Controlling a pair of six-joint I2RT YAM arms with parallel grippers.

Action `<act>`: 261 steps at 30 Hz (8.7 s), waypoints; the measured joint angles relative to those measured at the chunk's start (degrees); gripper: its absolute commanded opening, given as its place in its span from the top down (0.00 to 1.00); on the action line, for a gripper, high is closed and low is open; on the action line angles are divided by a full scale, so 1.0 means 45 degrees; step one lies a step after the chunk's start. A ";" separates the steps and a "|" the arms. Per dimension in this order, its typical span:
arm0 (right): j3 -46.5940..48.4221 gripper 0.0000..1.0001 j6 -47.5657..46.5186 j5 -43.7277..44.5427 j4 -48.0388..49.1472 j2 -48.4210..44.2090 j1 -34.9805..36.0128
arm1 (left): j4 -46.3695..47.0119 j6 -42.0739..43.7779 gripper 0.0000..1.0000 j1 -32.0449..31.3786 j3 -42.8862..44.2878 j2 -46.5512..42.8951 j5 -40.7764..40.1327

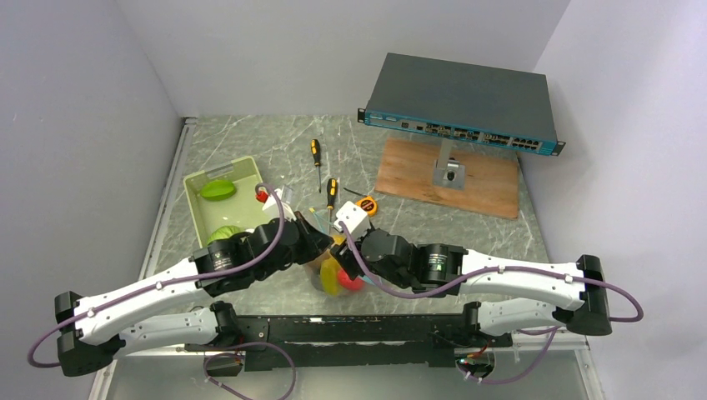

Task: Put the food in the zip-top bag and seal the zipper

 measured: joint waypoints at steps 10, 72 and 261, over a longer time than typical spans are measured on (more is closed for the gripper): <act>-0.0058 0.92 -0.0442 -0.0053 0.0559 0.0126 0.0034 | -0.0753 -0.0355 0.97 0.0005 0.0534 0.0131 -0.0461; -0.2642 1.00 -0.2977 -0.9379 0.1360 -0.3235 -0.4255 | 0.4017 1.7612 0.58 1.0700 -0.1258 0.2647 2.1886; 0.1277 1.00 0.1855 -0.5785 -0.1370 0.0316 -0.6081 | 0.2540 1.6543 0.27 1.2191 -0.0719 0.1880 1.7651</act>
